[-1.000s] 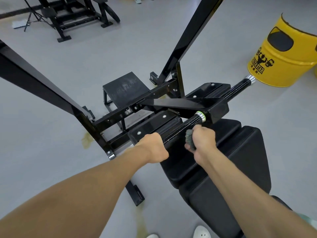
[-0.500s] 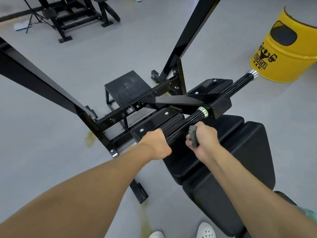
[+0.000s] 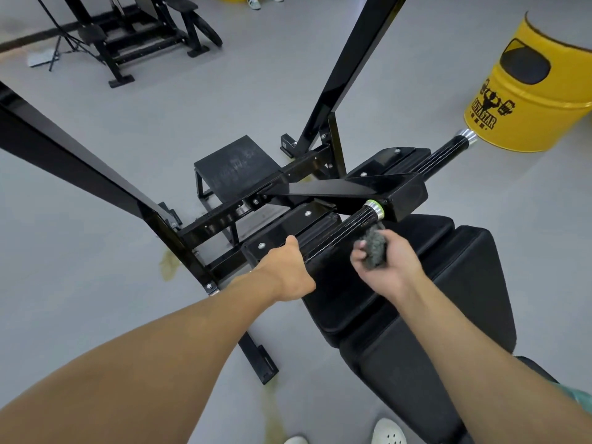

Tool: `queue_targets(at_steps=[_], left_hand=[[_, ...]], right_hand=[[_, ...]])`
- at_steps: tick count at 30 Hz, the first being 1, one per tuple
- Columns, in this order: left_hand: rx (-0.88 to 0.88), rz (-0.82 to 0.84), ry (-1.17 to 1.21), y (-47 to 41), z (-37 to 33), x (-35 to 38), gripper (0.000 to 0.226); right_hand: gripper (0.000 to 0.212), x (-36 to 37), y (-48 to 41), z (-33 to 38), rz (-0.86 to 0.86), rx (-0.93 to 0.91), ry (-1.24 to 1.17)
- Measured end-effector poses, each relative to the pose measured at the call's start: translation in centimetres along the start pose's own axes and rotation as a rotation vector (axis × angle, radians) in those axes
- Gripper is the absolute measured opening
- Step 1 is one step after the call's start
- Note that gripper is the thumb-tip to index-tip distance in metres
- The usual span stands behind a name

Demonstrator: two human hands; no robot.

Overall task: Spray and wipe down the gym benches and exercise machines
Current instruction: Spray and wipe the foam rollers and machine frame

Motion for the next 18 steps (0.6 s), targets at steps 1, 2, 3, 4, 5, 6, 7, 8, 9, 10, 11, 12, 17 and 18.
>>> queue_targets(at_steps=[1, 2, 3, 4, 5, 6, 7, 8, 9, 10, 11, 12, 17, 18], left_hand=[[0.003, -0.005, 0.002, 0.0, 0.0, 0.1, 0.062], [0.001, -0.010, 0.006, -0.1, 0.1, 0.1, 0.061], [0.001, -0.015, 0.007, -0.2, 0.2, 0.1, 0.061], [0.003, -0.018, 0.006, -0.3, 0.2, 0.1, 0.060], [0.004, -0.018, 0.004, -0.3, 0.2, 0.1, 0.060], [0.004, -0.017, 0.004, -0.4, 0.2, 0.1, 0.058], [0.003, -0.017, 0.006, -0.4, 0.2, 0.1, 0.057], [0.000, -0.016, 0.014, -0.4, 0.2, 0.1, 0.056], [-0.005, -0.009, 0.024, -0.3, 0.2, 0.1, 0.056], [-0.006, -0.004, 0.034, -0.3, 0.2, 0.1, 0.056], [-0.005, 0.000, 0.039, -0.2, 0.2, 0.1, 0.057], [-0.003, 0.005, 0.041, -0.2, 0.2, 0.1, 0.057], [-0.007, -0.008, 0.022, -0.1, 0.3, 0.0, 0.053], [-0.008, -0.008, 0.025, -0.1, 0.2, 0.1, 0.054]], right_hand=[[0.010, 0.4, -0.4, -0.1, 0.055, 0.026, -0.045], [0.012, 0.5, -1.0, -0.5, 0.088, 0.042, -0.048], [0.016, 0.5, -1.4, -1.0, 0.105, 0.057, -0.031], [0.023, 0.4, -1.5, -1.6, 0.126, 0.063, 0.012], [0.030, 0.3, -1.5, -2.4, 0.152, 0.069, 0.066], [0.035, 0.4, -1.1, -3.3, 0.186, 0.077, 0.126], [0.033, 0.7, -0.6, -4.3, 0.237, 0.096, 0.176], [0.027, 1.0, 0.0, -5.2, 0.288, 0.119, 0.217], [0.027, 1.1, 0.7, -5.9, 0.322, 0.143, 0.248], [0.030, 1.2, 1.4, -6.4, 0.352, 0.162, 0.300], [0.033, 1.3, 1.9, -6.8, 0.381, 0.177, 0.371], [0.034, 1.2, 2.2, -7.0, 0.395, 0.178, 0.459], [0.023, 0.5, 0.4, -3.1, 0.197, 0.022, 0.432], [0.022, 0.3, -0.3, -2.2, 0.158, 0.025, 0.236]])
Point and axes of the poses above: each hand's wrist, its own y-axis away from the middle knuckle, its own x-axis out of the palm, z = x × y, the point moved 8 cm from there along -y, towards the middle knuckle, and after that the axes turned 4 degrees about -z, right-handed, at the moved point
